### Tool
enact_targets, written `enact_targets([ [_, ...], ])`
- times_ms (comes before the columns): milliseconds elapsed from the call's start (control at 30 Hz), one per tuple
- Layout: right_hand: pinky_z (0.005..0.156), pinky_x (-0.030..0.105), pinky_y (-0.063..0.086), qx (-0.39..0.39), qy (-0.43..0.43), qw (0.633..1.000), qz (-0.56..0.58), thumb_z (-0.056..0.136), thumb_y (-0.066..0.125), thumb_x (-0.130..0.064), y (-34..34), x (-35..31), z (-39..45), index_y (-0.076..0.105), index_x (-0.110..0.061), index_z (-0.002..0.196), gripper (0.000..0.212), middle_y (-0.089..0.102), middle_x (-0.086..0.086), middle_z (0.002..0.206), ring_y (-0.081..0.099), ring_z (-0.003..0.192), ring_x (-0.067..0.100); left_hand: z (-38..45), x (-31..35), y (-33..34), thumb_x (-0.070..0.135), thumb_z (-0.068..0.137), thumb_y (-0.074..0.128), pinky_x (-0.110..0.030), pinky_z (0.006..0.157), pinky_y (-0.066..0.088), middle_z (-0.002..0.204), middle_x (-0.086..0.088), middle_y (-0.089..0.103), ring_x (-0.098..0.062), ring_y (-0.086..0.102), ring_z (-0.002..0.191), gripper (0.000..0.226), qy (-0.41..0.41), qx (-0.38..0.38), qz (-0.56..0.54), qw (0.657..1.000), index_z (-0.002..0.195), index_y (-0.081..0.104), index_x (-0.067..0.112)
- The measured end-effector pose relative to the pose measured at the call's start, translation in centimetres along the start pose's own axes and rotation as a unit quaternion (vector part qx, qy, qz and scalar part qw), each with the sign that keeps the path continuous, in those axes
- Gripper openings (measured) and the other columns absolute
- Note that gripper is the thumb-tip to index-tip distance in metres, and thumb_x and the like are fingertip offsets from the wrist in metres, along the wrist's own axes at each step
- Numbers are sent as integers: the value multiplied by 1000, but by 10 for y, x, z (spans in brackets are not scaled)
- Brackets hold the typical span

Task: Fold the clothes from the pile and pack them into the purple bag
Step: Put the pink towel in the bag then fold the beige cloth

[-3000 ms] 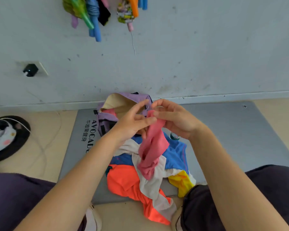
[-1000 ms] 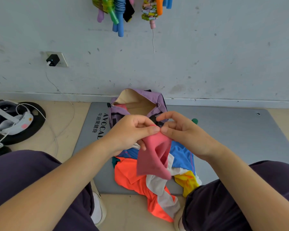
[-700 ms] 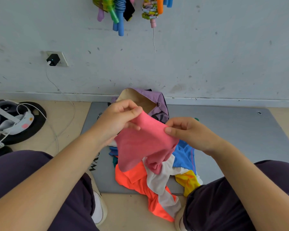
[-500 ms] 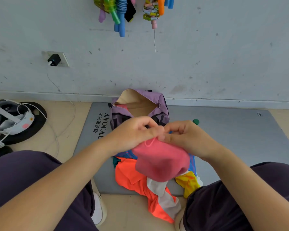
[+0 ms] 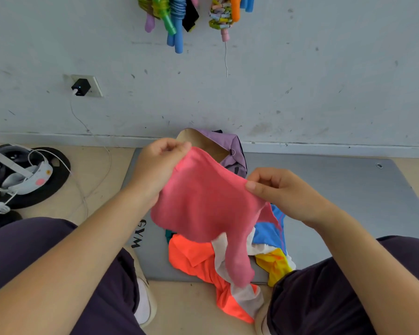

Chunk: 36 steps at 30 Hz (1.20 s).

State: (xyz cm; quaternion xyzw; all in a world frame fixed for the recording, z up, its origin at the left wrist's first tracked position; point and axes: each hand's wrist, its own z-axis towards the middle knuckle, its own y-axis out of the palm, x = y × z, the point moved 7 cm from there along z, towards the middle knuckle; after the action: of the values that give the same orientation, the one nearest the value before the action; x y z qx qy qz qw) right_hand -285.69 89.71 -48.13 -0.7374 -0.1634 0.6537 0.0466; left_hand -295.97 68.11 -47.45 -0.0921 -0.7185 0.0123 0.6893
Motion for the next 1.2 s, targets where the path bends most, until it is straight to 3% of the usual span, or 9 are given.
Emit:
enact_targets([
  [100,60,23,41,-10,4,999,50,90,64,-23,14,1,0,69,-7,85,17,62,6,70,52,65,14,-23,1,39,50,76,77,-20,70,47,88,-3,72,-10,64,76,32,4,-192,75,978,106,68,41],
  [233,65,31,45,-19,-2,995,98,84,66,-33,25,-1,1,71,-11,89,23,66,20,78,56,71,24,-60,-5,76,42,85,70,-26,62,46,65,-5,62,-15,56,61,24,9,-370,143,918,88,68,19],
  [567,75,24,49,13,13,998,54,91,65,-18,-1,6,1,69,-9,88,10,69,3,78,62,74,12,-5,-3,6,31,91,67,-21,55,43,58,4,53,-6,49,51,25,-1,0,16,1000,77,65,11],
  [633,73,27,50,8,6,998,61,90,66,-20,4,5,2,69,-7,90,14,69,12,79,61,74,16,-7,-3,14,32,87,71,-28,57,55,57,4,54,-8,52,51,13,-17,-43,27,999,93,69,20],
  [733,59,19,45,-5,5,995,100,87,67,-25,17,4,2,69,-10,89,15,66,9,74,57,64,12,-29,-6,48,48,79,75,-26,61,54,63,10,60,-6,54,57,44,-28,-234,58,970,121,62,43],
  [833,65,26,45,-5,6,993,117,88,68,-30,22,6,3,71,-12,92,18,68,12,85,58,75,19,-54,-5,71,49,85,69,-15,56,42,65,4,62,-7,49,55,23,16,-334,101,937,104,69,37],
  [967,82,25,53,-5,18,992,121,92,64,-17,17,9,4,71,-8,98,13,72,7,93,65,86,15,-39,-1,58,34,91,67,-18,62,41,62,7,58,-4,51,58,20,60,-240,136,959,75,65,22],
  [1100,67,16,50,15,34,995,88,92,64,-18,11,12,4,71,-8,94,12,72,1,84,64,75,9,-14,-4,25,32,91,66,-32,72,42,69,5,57,-11,51,68,23,14,-71,61,996,77,66,14],
  [1200,64,16,49,20,28,995,96,92,64,-17,8,9,3,71,-11,91,10,73,0,83,65,72,9,-10,-5,17,32,89,68,-28,75,43,77,7,62,-9,56,73,14,-28,-47,22,998,86,72,19],
])
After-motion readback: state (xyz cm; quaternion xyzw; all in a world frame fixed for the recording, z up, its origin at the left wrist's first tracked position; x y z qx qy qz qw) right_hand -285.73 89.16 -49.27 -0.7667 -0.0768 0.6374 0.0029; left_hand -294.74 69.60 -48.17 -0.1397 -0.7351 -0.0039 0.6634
